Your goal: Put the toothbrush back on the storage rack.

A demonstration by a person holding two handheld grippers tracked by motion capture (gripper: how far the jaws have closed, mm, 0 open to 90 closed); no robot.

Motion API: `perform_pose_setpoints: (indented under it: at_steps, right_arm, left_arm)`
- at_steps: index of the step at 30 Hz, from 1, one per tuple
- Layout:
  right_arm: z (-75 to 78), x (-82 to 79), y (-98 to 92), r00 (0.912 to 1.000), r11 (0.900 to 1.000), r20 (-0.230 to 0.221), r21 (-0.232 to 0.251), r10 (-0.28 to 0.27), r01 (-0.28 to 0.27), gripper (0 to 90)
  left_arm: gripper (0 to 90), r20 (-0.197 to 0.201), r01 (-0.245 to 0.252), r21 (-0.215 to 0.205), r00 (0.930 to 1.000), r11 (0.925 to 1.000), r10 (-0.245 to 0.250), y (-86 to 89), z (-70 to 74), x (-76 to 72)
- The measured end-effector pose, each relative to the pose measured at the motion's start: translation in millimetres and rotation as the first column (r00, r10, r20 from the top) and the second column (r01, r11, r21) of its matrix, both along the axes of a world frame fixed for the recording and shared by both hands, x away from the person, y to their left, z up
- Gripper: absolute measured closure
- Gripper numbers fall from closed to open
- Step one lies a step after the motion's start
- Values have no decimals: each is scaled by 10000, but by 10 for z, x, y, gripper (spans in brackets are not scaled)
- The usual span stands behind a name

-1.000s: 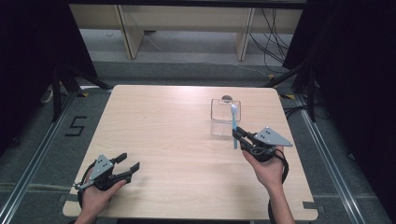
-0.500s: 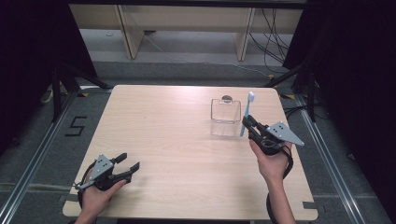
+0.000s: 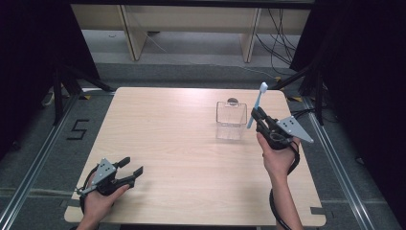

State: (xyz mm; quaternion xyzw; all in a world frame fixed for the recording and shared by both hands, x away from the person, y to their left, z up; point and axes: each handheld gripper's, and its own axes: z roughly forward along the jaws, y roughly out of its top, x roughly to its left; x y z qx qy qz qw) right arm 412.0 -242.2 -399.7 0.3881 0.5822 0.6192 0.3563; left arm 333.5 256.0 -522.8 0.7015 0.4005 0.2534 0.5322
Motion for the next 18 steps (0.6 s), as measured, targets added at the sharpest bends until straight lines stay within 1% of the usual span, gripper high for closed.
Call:
perform_pose_setpoints:
  at_steps: [2,3,5,6,7,8,9,10,11,12,13,14,15,16,17,18]
  right_arm:
    - [7,33,6,10000,10000,-17,-5,88,-88,792]
    - [12,33,16,9999,10000,-81,-18,-68,68,791]
    - [13,64,18,10000,10000,50,-42,-81,81,792]
    - [15,71,17,10000,9999,23,-88,-94,94,791]
    - [15,77,18,9999,9999,-26,-43,-145,145,791]
    - [12,93,16,10000,10000,55,-6,-80,80,791]
    - [13,99,17,9999,9999,35,-12,-167,167,791]
    - [9,110,29,9998,9997,56,160,-199,198,791]
    - [11,118,24,9998,9998,44,95,-198,197,791]
    - [8,129,26,9996,9996,86,146,-262,261,791]
    - [9,134,20,9997,9997,27,98,-234,234,791]
    - [7,143,22,9998,9996,-6,190,-195,195,791]
    - [5,152,17,9996,9996,57,118,-258,258,791]
    - [2,161,31,9995,9990,33,339,-308,306,791]
    - [2,164,30,9995,9989,29,350,-320,319,791]
    - [5,170,24,9993,9990,18,262,-376,375,791]
  left_arm:
    - [315,10,2,9,10000,10000,-2,0,0,-1]
    - [315,15,1,-1,10000,10000,-1,1,0,-1]
    - [315,21,10,-28,10000,10000,-10,3,-1,-1]
    - [314,8,5,-28,10000,10000,-5,3,-1,0]
    - [314,0,-5,-20,10000,10000,5,2,-1,0]
    - [315,-4,-4,-12,10000,10000,4,2,0,0]
    - [315,-2,4,2,10000,10000,-4,1,0,0]
    - [315,4,4,7,10000,10000,-4,1,0,0]
    - [315,3,4,1,10000,10000,-4,2,0,0]
    - [315,3,4,1,10000,10000,-4,2,0,0]
    - [315,3,8,-21,10000,10000,-8,3,0,0]
    - [315,6,7,-41,10000,10000,-7,3,-1,0]
    - [315,11,4,-49,10000,10000,-4,3,-1,0]
    - [315,5,2,-47,10000,10000,-2,3,-1,0]
    - [314,4,-6,-32,10000,10000,6,2,-1,0]
    - [315,-1,-6,-12,10000,10000,6,3,-1,0]
